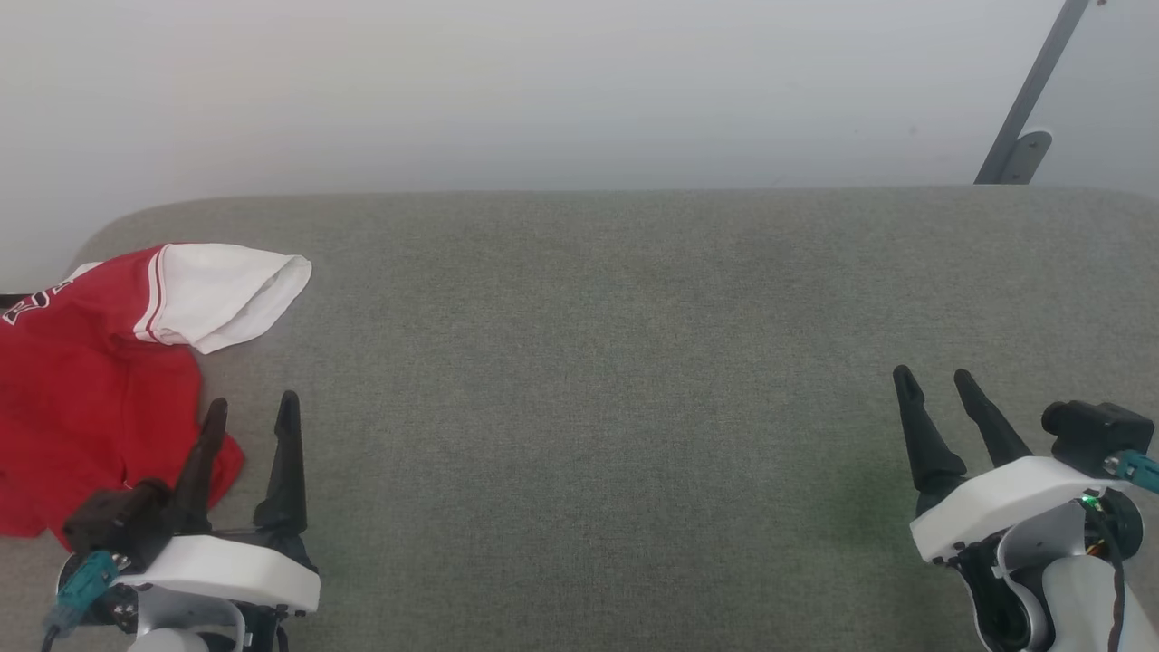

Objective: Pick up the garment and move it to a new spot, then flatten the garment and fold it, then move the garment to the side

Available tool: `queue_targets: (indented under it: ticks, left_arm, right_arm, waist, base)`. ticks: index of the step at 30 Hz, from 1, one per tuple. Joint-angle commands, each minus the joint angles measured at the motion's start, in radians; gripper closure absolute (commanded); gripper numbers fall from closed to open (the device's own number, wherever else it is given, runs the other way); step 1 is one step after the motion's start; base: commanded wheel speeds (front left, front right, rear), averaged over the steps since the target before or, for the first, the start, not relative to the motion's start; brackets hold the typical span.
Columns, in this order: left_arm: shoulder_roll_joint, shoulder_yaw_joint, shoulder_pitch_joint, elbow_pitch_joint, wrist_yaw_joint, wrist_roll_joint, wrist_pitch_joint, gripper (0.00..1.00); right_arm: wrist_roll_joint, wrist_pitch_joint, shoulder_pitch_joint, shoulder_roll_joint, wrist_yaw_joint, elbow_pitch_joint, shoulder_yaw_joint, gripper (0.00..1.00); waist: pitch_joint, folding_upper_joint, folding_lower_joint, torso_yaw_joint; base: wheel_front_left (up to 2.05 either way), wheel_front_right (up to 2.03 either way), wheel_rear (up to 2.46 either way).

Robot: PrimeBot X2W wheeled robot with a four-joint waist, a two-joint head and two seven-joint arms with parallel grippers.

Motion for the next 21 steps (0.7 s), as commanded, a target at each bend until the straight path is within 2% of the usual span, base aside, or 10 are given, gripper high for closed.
queue_targets:
  ticks: [1,21]
  left_arm:
    - [0.003,0.005,-0.019,-0.006,-0.003,0.028,-0.011,0.0]
    - [0.006,0.017,-0.005,-0.007,-0.01,0.146,-0.043,0.0]
  right_arm:
    - [-0.028,-0.003,-0.014,-0.005,0.0,-0.007,0.0,0.0]
    - [-0.162,-0.003,-0.001,0.004,0.0,-0.029,-0.03,0.0]
  waist:
    - [0.0,0.0,0.0,0.0]
    - [0.0,0.0,0.0,-0.002]
  base:
    - [0.0,0.0,0.0]
    - [0.0,0.0,0.0]
